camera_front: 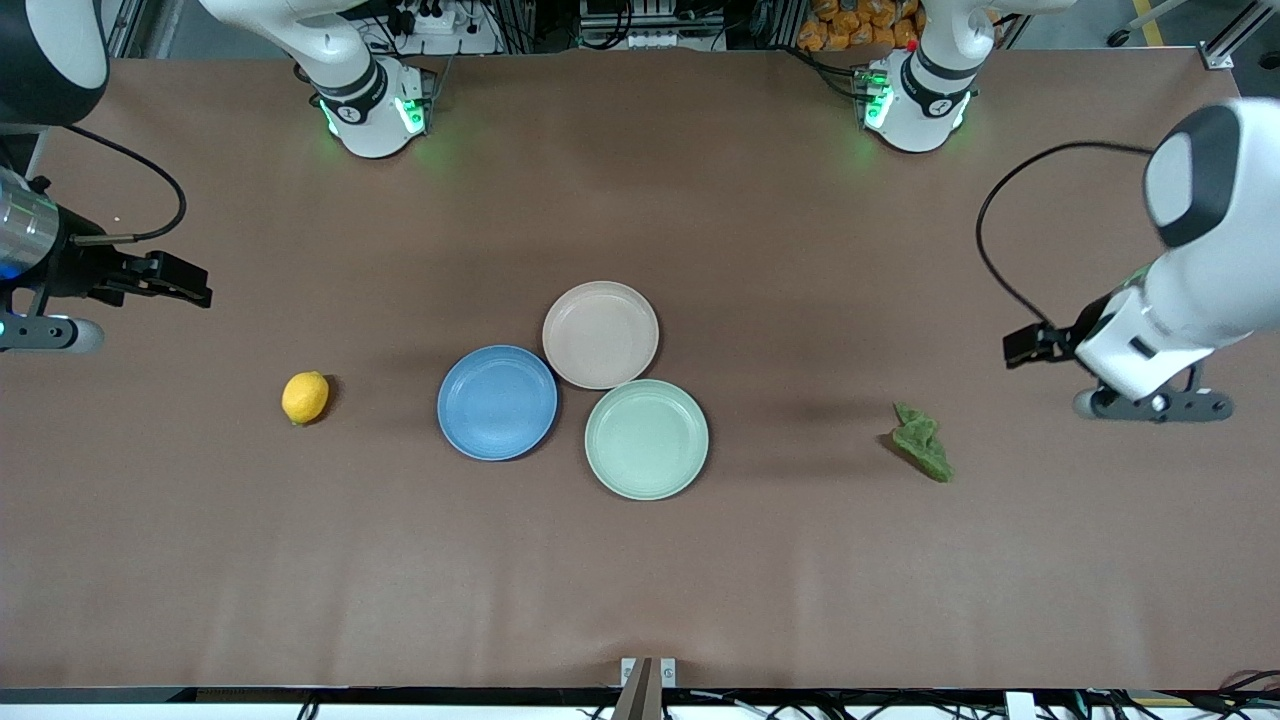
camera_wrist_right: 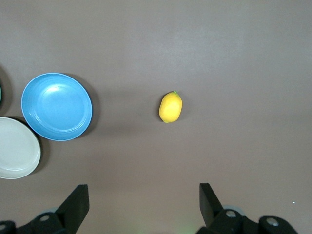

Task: Pick lemon and lettuce from blue and beige plates
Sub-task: 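Release the lettuce on the table with the left gripper and withdraw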

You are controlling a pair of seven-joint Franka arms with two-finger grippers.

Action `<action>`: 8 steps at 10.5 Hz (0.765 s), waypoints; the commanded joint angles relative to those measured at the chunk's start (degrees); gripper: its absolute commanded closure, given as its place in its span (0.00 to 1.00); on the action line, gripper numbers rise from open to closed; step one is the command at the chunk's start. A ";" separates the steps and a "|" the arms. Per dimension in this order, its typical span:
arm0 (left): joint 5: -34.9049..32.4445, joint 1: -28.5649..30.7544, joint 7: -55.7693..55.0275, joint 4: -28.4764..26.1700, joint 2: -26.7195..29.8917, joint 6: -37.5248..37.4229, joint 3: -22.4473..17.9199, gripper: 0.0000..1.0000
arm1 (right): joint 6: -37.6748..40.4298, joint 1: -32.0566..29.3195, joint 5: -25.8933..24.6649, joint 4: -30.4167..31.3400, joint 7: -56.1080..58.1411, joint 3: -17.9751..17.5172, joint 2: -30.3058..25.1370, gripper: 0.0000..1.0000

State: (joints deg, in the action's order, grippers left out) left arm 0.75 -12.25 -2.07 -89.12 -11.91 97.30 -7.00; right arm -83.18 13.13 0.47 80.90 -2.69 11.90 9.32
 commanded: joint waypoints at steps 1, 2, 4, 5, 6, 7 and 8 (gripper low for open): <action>-0.04 -0.50 0.32 -0.79 4.25 -2.98 -1.09 0.00 | 0.12 0.75 -1.61 -0.04 -0.29 0.76 -0.80 0.00; -0.31 -0.24 0.40 -0.88 5.48 -3.69 -1.09 0.00 | 0.13 0.41 -1.61 -1.26 0.31 0.93 -0.89 0.00; -0.40 -0.06 0.58 -0.88 6.98 -4.57 -0.83 0.00 | 0.21 -0.30 -1.52 -2.32 0.32 0.76 -1.06 0.00; -0.40 -0.06 0.84 -0.88 7.60 -4.66 -0.65 0.00 | 0.13 -0.21 -1.44 -2.59 0.58 0.67 -0.98 0.00; -0.40 -0.14 0.84 -1.06 8.22 -4.66 -0.56 0.00 | 0.21 0.13 -1.44 -2.68 2.06 0.41 -0.89 0.00; -0.40 -0.06 1.02 -1.06 8.40 -4.75 -0.56 0.00 | -0.13 0.83 -1.78 -2.59 2.08 0.23 -0.97 0.00; -0.40 -0.06 1.19 -1.15 9.09 -6.32 -0.65 0.00 | -0.23 0.93 -1.61 -2.68 2.08 0.49 -1.06 0.00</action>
State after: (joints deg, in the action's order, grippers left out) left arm 0.74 -12.13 -2.07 -89.15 -4.73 92.65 -7.48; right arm -83.36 13.54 0.03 78.34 -1.40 12.40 9.02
